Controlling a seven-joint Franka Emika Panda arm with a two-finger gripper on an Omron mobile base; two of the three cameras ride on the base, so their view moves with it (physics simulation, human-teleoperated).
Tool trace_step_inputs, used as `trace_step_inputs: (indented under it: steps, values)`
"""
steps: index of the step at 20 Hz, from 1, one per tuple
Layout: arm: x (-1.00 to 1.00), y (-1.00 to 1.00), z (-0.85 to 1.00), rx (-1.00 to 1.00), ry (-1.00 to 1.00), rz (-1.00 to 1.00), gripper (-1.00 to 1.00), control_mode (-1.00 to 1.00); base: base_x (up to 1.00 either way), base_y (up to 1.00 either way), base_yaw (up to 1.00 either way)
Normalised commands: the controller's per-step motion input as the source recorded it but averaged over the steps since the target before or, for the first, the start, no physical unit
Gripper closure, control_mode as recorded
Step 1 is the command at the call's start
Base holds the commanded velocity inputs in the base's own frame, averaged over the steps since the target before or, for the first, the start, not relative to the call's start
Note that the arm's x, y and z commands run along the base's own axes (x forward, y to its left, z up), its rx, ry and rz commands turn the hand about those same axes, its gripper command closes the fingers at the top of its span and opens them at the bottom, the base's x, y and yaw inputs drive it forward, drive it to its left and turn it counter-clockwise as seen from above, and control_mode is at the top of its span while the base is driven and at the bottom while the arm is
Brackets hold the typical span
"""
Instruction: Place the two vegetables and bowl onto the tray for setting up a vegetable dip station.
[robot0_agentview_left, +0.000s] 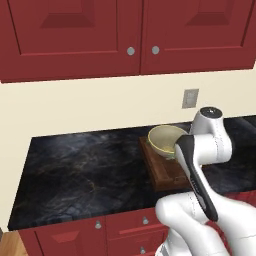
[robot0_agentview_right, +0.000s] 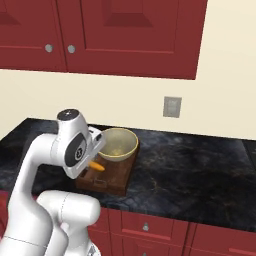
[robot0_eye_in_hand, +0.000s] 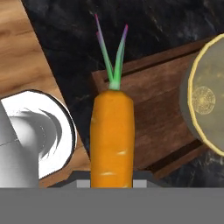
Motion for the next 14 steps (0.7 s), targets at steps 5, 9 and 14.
trace_step_inputs:
  steps: [5,9,14]
  values:
    - [0.20,0.17,-0.32,-0.07,0.00,0.01,1.00,-1.00,0.00,0.00,0.00]
    - [0.44,0.04,-0.24,-0.01,0.00,0.00,1.00,-1.00,0.00,0.00,0.00]
    - [0.32,0.06,-0.31,-0.03,-0.01,0.02,1.00,-1.00,0.00,0.00,0.00]
